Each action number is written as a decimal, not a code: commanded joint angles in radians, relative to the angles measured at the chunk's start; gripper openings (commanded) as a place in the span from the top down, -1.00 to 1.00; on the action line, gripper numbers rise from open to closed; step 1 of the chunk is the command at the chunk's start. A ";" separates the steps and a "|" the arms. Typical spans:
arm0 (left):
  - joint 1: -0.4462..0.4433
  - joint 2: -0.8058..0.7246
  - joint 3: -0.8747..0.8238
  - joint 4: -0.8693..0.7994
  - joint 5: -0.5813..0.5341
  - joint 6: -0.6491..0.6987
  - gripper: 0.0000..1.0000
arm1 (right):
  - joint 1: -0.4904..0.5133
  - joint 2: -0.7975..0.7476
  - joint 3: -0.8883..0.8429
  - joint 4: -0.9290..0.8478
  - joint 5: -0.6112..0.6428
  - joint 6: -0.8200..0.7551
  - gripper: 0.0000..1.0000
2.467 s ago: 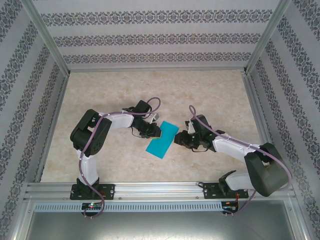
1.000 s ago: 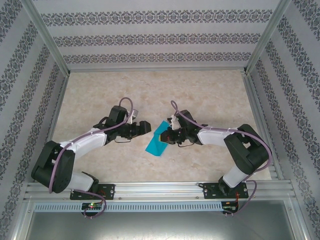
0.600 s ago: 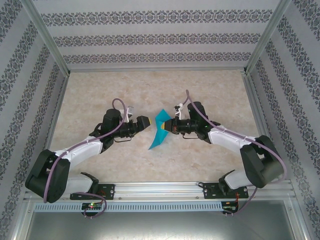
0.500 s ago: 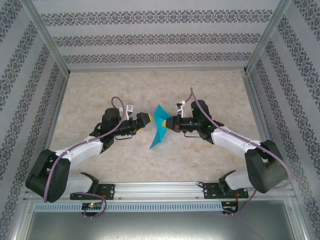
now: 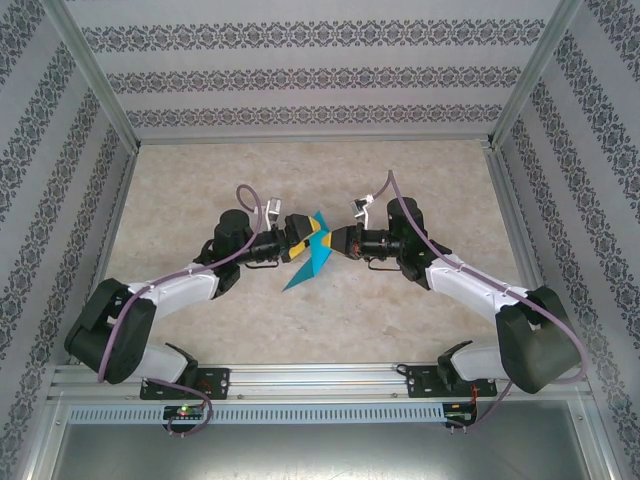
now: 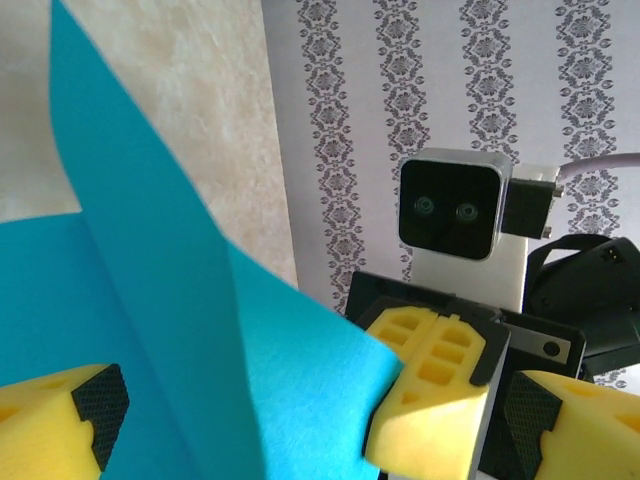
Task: Fold a paper plane with a square sheet of paper (pick it up from the middle)
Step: Turn over the paper at the center of the table.
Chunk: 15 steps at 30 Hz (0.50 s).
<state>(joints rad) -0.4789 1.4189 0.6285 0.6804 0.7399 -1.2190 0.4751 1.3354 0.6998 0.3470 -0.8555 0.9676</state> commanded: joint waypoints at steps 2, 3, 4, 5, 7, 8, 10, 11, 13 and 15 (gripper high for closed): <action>-0.029 0.027 0.055 0.098 0.042 -0.046 -0.95 | -0.012 -0.022 -0.022 0.044 -0.016 0.010 1.00; -0.029 0.026 0.056 0.093 0.044 -0.044 -0.93 | -0.017 -0.024 -0.027 0.041 -0.013 0.010 1.00; -0.029 0.025 0.057 0.084 0.046 -0.041 -0.91 | -0.023 -0.025 -0.035 0.043 -0.012 0.011 1.00; -0.029 0.024 0.062 0.076 0.050 -0.038 -0.89 | -0.028 -0.025 -0.040 0.040 -0.010 0.013 1.00; -0.029 0.023 0.071 0.060 0.064 -0.034 -0.82 | -0.037 -0.020 -0.048 0.021 -0.001 0.014 1.00; -0.029 0.022 0.076 0.050 0.070 -0.030 -0.79 | -0.040 -0.014 -0.052 0.018 0.001 0.018 1.00; -0.029 0.018 0.083 0.018 0.076 -0.020 -0.70 | -0.048 -0.005 -0.064 0.032 0.003 0.031 1.00; -0.029 0.017 0.082 0.009 0.079 -0.013 -0.68 | -0.048 -0.004 -0.066 0.035 0.003 0.033 0.99; -0.029 0.016 0.087 -0.021 0.085 -0.003 -0.62 | -0.050 -0.004 -0.066 0.035 0.007 0.031 0.99; -0.029 0.021 0.086 -0.027 0.089 0.002 -0.57 | -0.050 -0.002 -0.065 0.036 0.004 0.030 0.98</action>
<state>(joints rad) -0.4976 1.4429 0.6914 0.6781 0.7990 -1.2423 0.4335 1.3338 0.6403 0.3561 -0.8539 0.9936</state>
